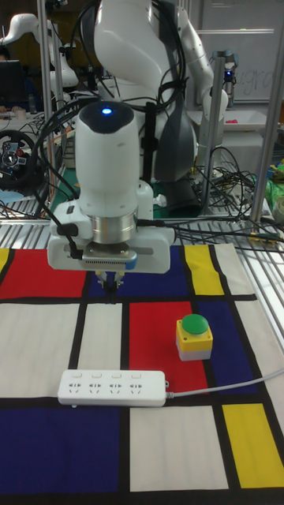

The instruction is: Turn off the power strip by pressing the button

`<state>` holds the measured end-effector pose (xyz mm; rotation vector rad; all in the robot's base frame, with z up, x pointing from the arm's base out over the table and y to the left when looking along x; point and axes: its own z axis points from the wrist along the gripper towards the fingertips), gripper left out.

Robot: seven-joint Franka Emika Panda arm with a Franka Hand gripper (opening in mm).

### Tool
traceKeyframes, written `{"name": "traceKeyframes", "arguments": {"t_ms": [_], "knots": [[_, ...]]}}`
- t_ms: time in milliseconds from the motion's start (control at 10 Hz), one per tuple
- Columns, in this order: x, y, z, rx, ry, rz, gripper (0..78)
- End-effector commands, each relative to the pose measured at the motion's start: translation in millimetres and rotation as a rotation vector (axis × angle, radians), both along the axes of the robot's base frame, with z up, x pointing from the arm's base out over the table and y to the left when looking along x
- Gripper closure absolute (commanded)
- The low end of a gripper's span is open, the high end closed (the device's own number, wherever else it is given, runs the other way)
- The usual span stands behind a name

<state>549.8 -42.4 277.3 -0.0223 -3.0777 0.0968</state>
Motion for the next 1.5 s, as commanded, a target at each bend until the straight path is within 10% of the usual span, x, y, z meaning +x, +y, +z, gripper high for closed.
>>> {"name": "traceKeyframes", "arguments": {"t_ms": [100, 1300, 1500], "knots": [[-1.5, 2.7, 3.0, 0.03, 0.033, 0.007, 77.6], [-0.8, 8.4, 1.1, 0.006, 0.047, 0.02, 77.6], [-19.2, 4.2, 8.9, 0.011, 0.051, 0.014, 77.6]]}}
